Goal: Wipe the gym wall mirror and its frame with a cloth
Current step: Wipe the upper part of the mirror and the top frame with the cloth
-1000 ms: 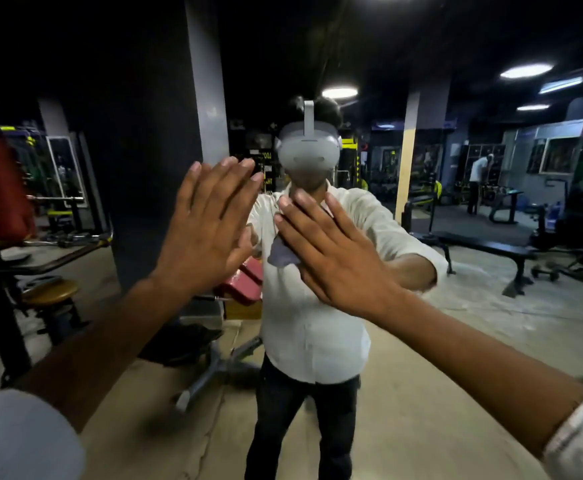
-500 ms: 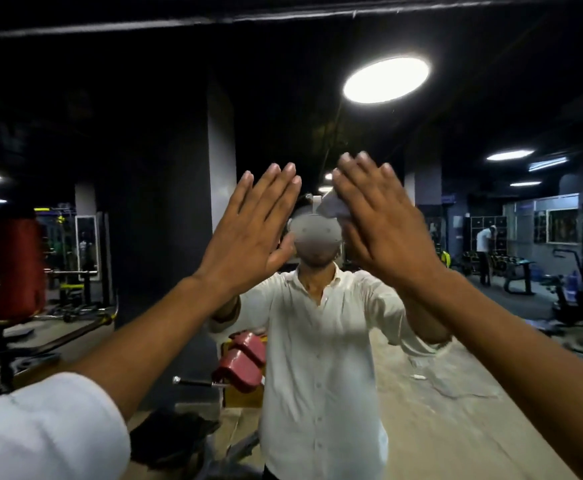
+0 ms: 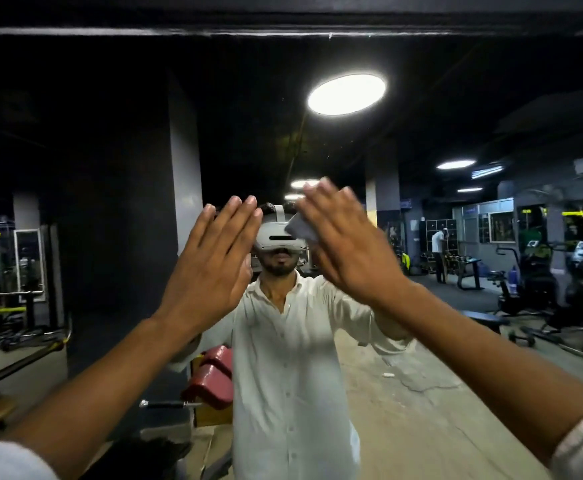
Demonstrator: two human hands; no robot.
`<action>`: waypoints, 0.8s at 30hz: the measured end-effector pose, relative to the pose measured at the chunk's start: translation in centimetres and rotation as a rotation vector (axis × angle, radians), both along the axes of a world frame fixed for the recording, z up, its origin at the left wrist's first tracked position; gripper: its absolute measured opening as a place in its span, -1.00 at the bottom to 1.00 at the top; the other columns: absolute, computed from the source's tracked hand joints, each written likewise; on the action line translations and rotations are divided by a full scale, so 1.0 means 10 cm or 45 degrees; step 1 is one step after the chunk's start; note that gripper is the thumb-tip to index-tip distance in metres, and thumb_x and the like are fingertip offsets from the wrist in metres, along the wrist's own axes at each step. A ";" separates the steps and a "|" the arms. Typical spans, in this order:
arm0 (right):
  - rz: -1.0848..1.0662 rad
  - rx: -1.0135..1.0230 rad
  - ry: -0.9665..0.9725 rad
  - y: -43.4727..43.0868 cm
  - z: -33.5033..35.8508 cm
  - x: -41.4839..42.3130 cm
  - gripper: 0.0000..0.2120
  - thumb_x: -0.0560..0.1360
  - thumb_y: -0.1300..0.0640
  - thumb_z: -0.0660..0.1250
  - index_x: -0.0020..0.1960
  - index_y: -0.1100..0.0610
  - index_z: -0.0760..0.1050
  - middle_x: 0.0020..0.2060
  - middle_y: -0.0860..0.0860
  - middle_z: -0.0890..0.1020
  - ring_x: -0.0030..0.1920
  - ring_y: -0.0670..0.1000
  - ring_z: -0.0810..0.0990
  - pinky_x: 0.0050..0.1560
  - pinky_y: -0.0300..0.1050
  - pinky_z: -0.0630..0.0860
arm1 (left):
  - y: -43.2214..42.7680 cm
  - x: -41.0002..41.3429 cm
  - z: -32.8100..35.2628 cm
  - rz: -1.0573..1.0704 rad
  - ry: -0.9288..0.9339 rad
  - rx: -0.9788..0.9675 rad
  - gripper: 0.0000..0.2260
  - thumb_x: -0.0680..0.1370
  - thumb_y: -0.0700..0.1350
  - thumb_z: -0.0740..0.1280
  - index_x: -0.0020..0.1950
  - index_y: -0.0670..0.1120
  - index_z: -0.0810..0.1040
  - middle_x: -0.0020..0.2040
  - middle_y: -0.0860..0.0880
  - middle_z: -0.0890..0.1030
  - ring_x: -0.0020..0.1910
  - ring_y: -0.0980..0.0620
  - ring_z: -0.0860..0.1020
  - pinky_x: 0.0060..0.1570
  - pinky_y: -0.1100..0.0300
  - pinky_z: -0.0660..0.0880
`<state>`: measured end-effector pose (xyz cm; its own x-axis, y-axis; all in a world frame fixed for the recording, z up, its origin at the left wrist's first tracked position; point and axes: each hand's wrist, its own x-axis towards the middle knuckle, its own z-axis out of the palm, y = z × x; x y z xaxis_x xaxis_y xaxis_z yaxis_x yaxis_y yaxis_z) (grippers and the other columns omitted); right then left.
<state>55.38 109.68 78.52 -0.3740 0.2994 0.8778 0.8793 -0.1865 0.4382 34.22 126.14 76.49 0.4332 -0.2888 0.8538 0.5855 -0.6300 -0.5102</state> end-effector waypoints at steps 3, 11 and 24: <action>0.095 0.279 0.408 -0.13 -0.09 0.11 -0.45 0.72 0.07 0.11 0.67 0.22 0.17 0.68 0.14 0.14 0.70 0.12 0.00 0.68 0.20 -0.02 | 0.02 -0.02 -0.26 0.095 0.102 0.049 -0.38 0.71 -0.04 0.11 0.73 -0.23 0.05 0.74 -0.22 0.03 0.72 -0.21 0.04 0.63 -0.29 0.15; 0.056 -0.428 -0.204 -0.01 -1.86 -0.12 -0.37 0.65 0.14 0.30 0.64 0.29 0.20 0.66 0.24 0.17 0.68 0.27 0.07 0.62 0.33 0.13 | -0.13 0.09 -1.10 0.074 0.198 -0.091 -0.31 0.71 0.00 0.16 0.74 -0.20 -0.05 0.75 -0.22 -0.05 0.73 -0.22 -0.05 0.64 -0.35 0.04; 0.011 -0.435 -0.030 -0.23 -2.69 -0.01 -0.42 0.70 0.09 0.13 0.66 0.26 0.17 0.67 0.21 0.14 0.68 0.23 0.09 0.63 0.32 0.13 | -0.08 0.05 -1.30 0.055 0.312 0.034 -0.36 0.70 -0.05 0.10 0.74 -0.20 -0.02 0.75 -0.18 0.00 0.73 -0.21 0.00 0.58 -0.44 0.13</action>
<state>55.24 107.42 51.65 -0.3966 0.5713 0.7186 0.8692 -0.0180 0.4940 34.75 125.30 63.52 0.6385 -0.2869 0.7142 0.4684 -0.5914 -0.6563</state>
